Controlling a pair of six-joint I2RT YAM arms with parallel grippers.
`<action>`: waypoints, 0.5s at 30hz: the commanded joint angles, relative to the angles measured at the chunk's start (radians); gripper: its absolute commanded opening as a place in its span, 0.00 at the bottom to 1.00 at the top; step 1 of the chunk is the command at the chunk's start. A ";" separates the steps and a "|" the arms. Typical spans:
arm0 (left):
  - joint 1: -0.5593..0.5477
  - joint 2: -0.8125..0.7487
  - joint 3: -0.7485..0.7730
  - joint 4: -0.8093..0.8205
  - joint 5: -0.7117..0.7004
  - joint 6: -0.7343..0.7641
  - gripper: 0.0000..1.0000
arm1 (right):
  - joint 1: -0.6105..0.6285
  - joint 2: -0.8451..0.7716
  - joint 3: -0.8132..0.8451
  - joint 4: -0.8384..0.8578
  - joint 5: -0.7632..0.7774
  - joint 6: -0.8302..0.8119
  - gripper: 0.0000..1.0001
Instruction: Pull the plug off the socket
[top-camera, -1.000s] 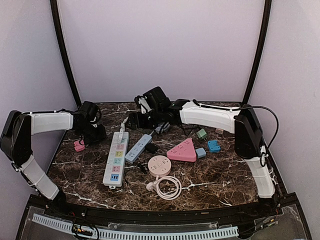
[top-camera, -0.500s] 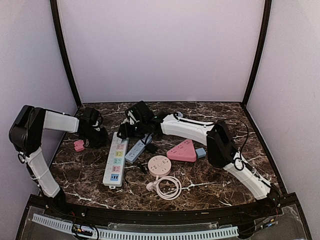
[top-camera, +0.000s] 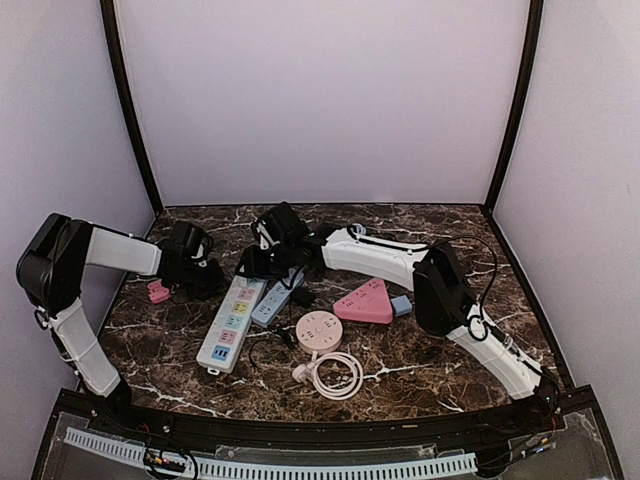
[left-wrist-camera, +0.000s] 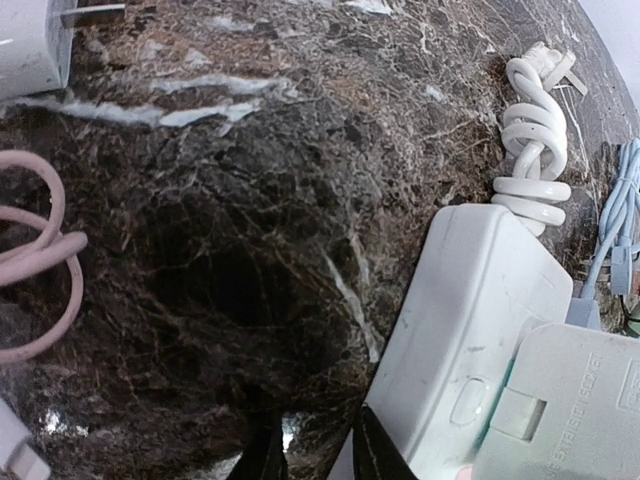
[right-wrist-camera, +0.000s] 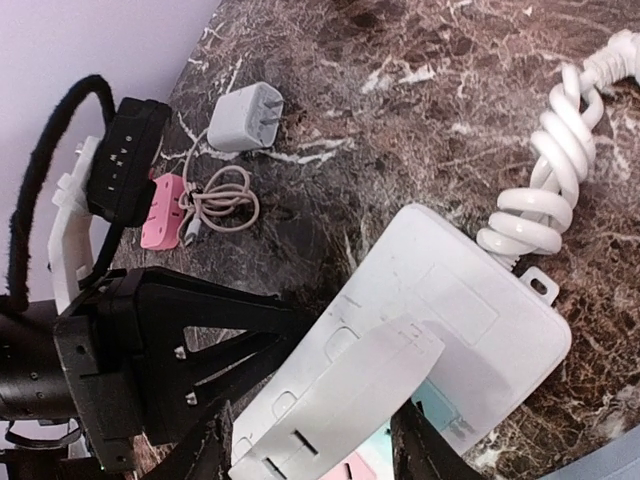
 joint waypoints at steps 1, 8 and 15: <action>-0.030 -0.048 -0.051 -0.037 0.032 -0.021 0.23 | -0.007 -0.025 -0.063 0.025 -0.059 0.059 0.48; -0.029 -0.137 -0.047 -0.117 -0.023 0.015 0.25 | -0.037 -0.118 -0.224 0.090 -0.115 0.143 0.39; -0.029 -0.196 -0.009 -0.161 0.024 0.040 0.25 | -0.061 -0.155 -0.306 0.167 -0.146 0.188 0.38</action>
